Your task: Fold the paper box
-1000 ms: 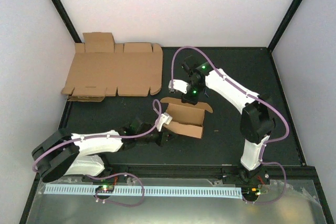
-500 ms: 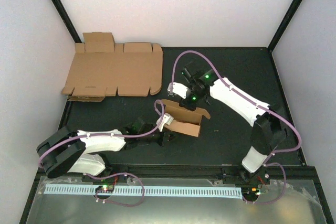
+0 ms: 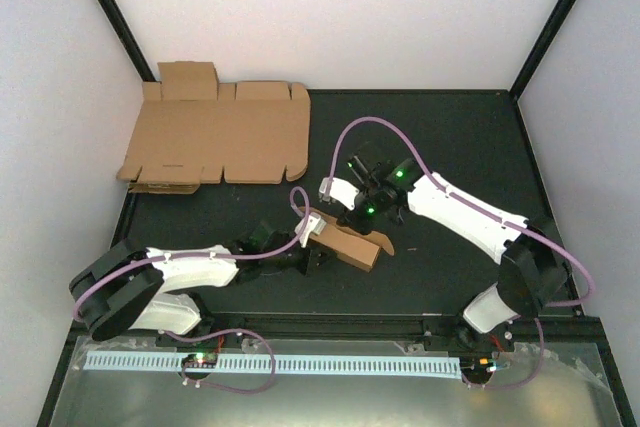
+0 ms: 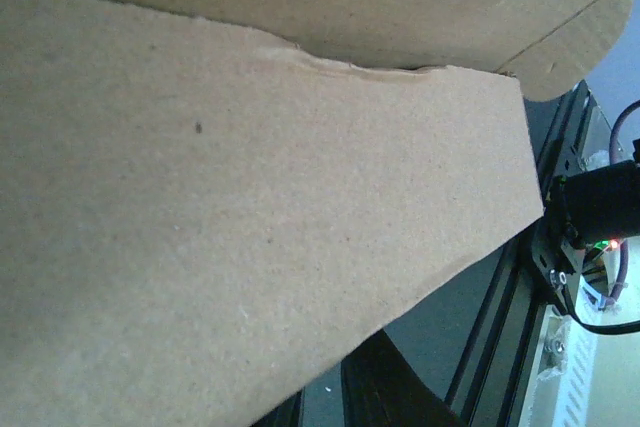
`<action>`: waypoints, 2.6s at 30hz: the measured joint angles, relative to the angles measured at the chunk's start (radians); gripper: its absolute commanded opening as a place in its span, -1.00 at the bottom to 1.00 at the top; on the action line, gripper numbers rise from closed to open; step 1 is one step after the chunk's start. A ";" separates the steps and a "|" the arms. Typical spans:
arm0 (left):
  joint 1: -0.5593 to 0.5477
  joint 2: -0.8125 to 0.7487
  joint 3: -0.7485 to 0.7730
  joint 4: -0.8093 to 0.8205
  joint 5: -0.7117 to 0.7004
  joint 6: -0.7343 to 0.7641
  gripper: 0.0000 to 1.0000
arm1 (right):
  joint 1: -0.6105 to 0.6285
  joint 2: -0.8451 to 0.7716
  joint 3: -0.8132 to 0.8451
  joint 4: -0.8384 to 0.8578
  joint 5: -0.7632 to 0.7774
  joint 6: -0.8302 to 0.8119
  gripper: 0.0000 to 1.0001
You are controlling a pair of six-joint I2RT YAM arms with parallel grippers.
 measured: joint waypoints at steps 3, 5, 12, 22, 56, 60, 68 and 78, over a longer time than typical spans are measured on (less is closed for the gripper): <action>0.004 0.000 -0.001 -0.002 0.003 0.001 -0.67 | 0.010 -0.010 -0.011 0.011 0.020 0.015 -0.96; 0.007 -0.001 -0.001 -0.002 0.003 0.002 -0.66 | 0.010 -0.010 -0.011 0.014 0.029 0.023 -0.94; 0.027 -0.007 -0.001 -0.008 -0.001 0.002 -0.64 | 0.010 -0.010 -0.013 0.016 0.011 0.050 -0.62; 0.071 -0.007 -0.001 -0.007 -0.023 -0.001 -0.60 | 0.013 -0.010 -0.077 0.033 -0.011 0.104 -0.18; 0.310 -0.419 0.086 -0.430 -0.065 0.193 -0.47 | 0.018 -0.212 -0.192 0.136 0.142 0.261 0.99; 0.353 -0.422 0.123 -0.458 -0.043 0.229 -0.30 | 0.030 -0.262 -0.193 0.134 0.223 0.303 0.99; 0.377 -0.423 0.147 -0.459 0.022 0.266 -0.10 | 0.033 -0.418 -0.247 0.170 0.426 0.498 0.99; 0.386 -0.330 0.147 -0.434 0.060 0.278 0.29 | 0.033 -0.346 -0.247 0.131 0.351 0.568 0.99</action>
